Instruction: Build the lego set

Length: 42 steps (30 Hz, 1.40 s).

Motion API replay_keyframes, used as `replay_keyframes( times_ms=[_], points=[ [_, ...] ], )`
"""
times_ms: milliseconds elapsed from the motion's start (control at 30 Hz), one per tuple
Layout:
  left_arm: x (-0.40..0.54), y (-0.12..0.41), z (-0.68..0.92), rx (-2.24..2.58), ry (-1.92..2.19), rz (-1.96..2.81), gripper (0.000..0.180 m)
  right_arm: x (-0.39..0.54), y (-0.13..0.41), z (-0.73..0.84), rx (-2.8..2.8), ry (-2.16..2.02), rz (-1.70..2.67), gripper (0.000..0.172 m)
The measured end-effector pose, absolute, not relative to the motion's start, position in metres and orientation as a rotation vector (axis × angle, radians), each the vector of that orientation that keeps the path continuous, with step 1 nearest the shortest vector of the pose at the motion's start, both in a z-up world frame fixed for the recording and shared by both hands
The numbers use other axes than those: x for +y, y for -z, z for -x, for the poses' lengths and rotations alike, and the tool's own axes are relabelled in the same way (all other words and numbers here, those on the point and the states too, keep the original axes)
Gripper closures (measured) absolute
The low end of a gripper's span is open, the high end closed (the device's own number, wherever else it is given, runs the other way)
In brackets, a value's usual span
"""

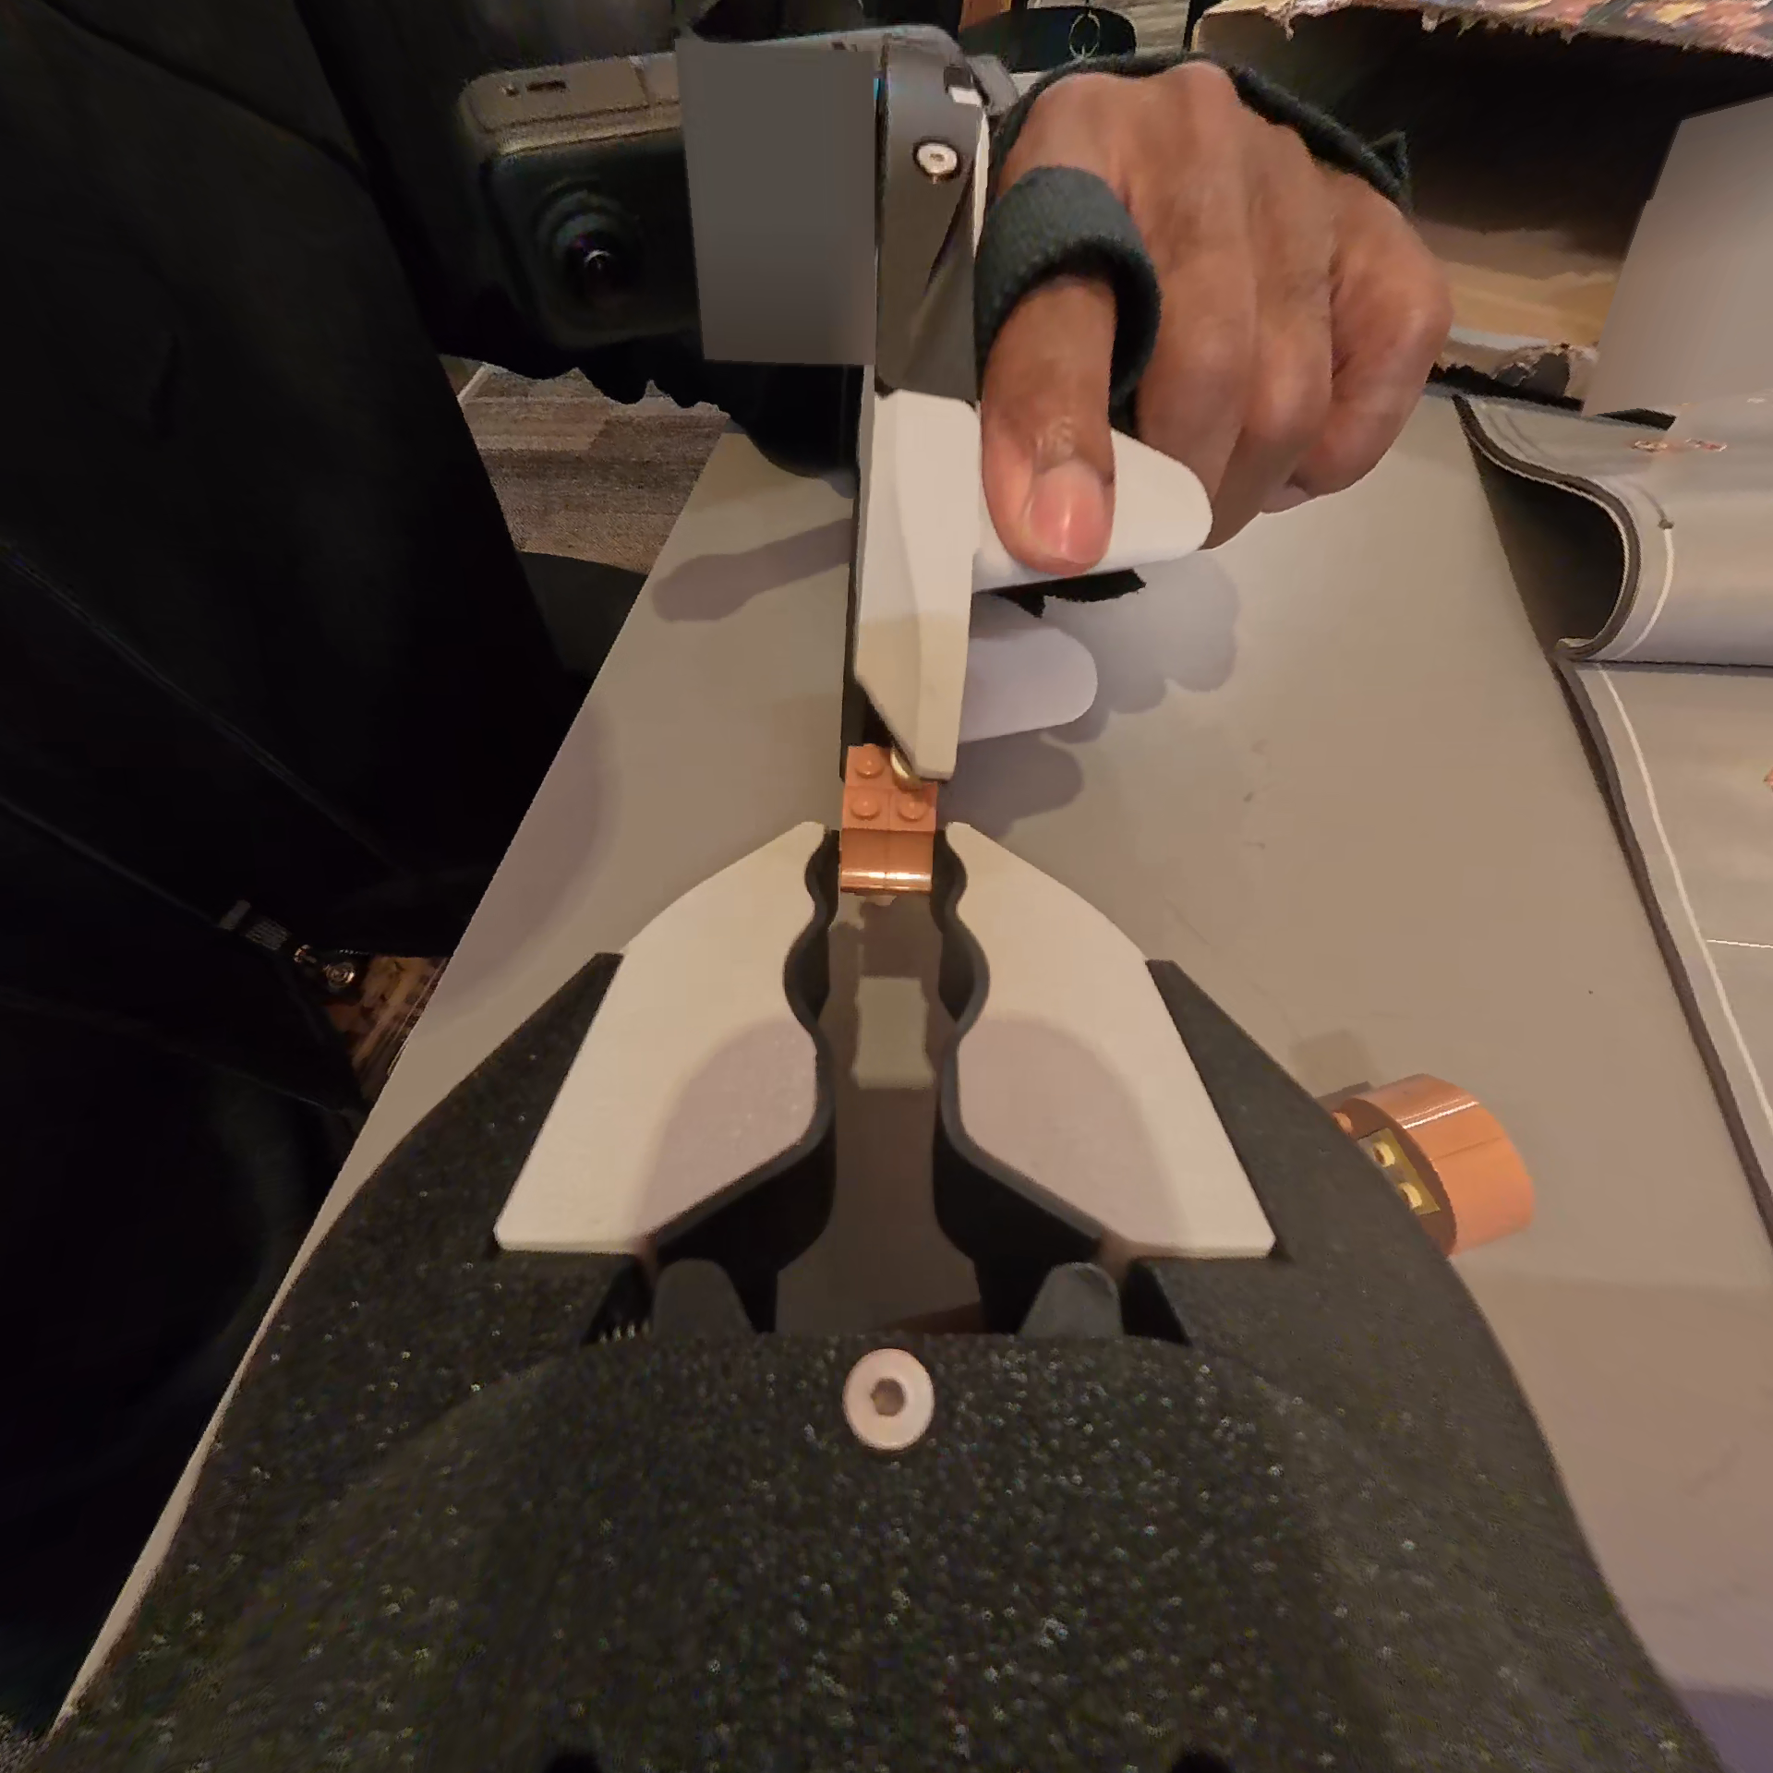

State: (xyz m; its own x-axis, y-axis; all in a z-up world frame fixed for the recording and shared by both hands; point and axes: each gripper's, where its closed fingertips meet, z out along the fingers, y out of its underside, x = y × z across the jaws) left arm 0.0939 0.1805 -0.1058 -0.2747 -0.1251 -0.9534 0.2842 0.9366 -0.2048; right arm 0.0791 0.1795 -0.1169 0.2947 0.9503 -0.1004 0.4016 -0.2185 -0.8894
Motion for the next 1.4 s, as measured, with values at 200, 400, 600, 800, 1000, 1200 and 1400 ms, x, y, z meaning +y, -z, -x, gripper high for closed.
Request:
replay_keyframes(
  times_ms=[200, 400, 600, 800, 1000, 1200, 1400],
  points=[
    [0.181, 0.104, -0.095, 1.795, 0.405, -0.093, 0.147, 0.18, 0.114, -0.08, -1.206, -0.884, 1.761, 0.154],
    [0.182, 0.099, -0.096, 1.772, 0.435, -0.061, 0.147, 0.18, 0.109, -0.08, -1.187, -0.896, 1.738, 0.153],
    [0.182, 0.096, -0.097, 1.757, 0.459, -0.04, 0.147, 0.18, 0.105, -0.08, -1.18, -0.899, 1.726, 0.153],
    [0.183, 0.096, -0.098, 1.751, 0.45, -0.028, 0.147, 0.183, 0.105, -0.08, -1.157, -0.895, 1.736, 0.152],
    [0.188, 0.101, -0.1, 1.794, 0.481, 0.033, 0.147, 0.189, 0.109, -0.08, -1.114, -0.866, 1.78, 0.151],
    [0.195, 0.093, -0.103, 1.757, 0.558, 0.14, 0.146, 0.196, 0.096, -0.082, -0.977, -0.965, 1.765, 0.153],
    [0.198, 0.084, -0.104, 1.711, 0.622, 0.198, 0.146, 0.197, 0.088, -0.082, -0.928, -1.007, 1.722, 0.153]
  ],
)
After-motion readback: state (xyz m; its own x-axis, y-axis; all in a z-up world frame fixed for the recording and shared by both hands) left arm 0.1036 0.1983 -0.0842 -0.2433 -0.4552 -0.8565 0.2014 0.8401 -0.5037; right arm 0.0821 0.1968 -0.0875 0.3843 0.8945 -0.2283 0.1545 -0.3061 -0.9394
